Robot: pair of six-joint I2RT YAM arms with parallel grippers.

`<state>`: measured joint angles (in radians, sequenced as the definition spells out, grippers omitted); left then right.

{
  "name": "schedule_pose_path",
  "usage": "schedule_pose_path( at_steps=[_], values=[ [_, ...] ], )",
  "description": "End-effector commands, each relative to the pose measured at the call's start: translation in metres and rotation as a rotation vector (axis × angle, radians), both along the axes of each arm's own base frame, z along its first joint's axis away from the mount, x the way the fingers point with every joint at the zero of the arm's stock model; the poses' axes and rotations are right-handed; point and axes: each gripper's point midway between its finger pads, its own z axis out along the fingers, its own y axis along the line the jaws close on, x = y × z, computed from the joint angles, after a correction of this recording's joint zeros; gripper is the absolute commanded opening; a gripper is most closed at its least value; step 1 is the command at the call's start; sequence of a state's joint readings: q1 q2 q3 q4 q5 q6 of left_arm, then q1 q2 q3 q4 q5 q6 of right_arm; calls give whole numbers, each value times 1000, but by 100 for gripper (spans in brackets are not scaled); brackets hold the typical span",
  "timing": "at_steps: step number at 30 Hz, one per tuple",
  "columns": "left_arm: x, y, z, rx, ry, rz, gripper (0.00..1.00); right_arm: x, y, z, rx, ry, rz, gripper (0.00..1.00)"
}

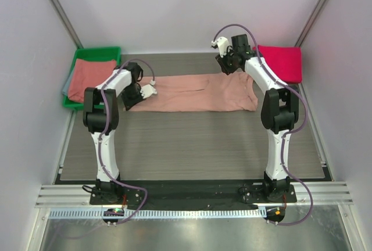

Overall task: Fold and stack the t-shirts
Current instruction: Fold the tshirt

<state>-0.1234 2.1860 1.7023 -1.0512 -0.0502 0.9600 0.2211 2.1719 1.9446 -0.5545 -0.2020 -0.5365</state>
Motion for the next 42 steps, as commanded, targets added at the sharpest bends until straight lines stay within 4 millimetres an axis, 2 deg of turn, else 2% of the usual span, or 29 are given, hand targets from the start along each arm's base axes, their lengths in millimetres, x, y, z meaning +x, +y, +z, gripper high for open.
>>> schedule_pose_path(
  at_steps=[1,2,3,4,5,6,8,9,11,12,13,15,17,23,26,30,35,36,37,42],
  values=[
    [-29,-2,6,-13,53,37,0,-2,-14,49,-11,-97,-49,34],
    [-35,-1,9,-9,59,37,0,-2,-23,48,-29,-96,-85,34],
    [-41,1,23,-8,39,38,0,-4,-27,45,-33,-87,-101,34],
    [-53,3,25,-1,54,34,0,-5,-36,43,-41,-83,-125,35],
    [-72,6,22,9,98,28,0,-8,-42,40,-56,-70,-135,35],
    [-84,8,37,8,84,13,0,-11,-48,34,-86,-52,-146,36],
    [-103,12,46,15,87,0,0,-21,-60,21,-132,7,-145,38],
    [-124,14,52,17,104,-7,0,-24,-65,13,-147,32,-149,38],
    [-148,18,60,22,132,-6,0,-29,-74,4,-146,73,-170,38],
    [-163,18,59,16,162,-7,0,-31,-75,1,-129,93,-190,38],
    [-173,18,70,6,138,-5,0,-37,-74,-6,-121,130,-190,39],
    [-199,16,74,-6,173,-10,1,-45,-73,-16,-107,175,-195,39],
    [-212,14,85,-15,130,-22,1,-51,-70,-27,-94,210,-185,40],
    [-260,10,92,-11,138,-38,3,-71,-54,-48,-52,309,-130,43],
    [-270,8,95,-11,133,-47,3,-84,-43,-64,-59,368,-81,44],
    [-280,6,98,-9,116,-34,4,-92,-31,-79,-40,431,-46,45],
    [-282,0,99,-10,94,-33,5,-81,-26,-97,-53,441,-43,45],
    [-281,-2,100,-11,90,-27,5,-75,-24,-95,-51,429,-40,46],
    [-279,-5,103,-16,78,-16,5,-73,-24,-103,-58,437,-43,45],
    [-272,-19,111,-27,49,-31,6,-60,-24,-109,-89,417,-50,43]
  ],
)
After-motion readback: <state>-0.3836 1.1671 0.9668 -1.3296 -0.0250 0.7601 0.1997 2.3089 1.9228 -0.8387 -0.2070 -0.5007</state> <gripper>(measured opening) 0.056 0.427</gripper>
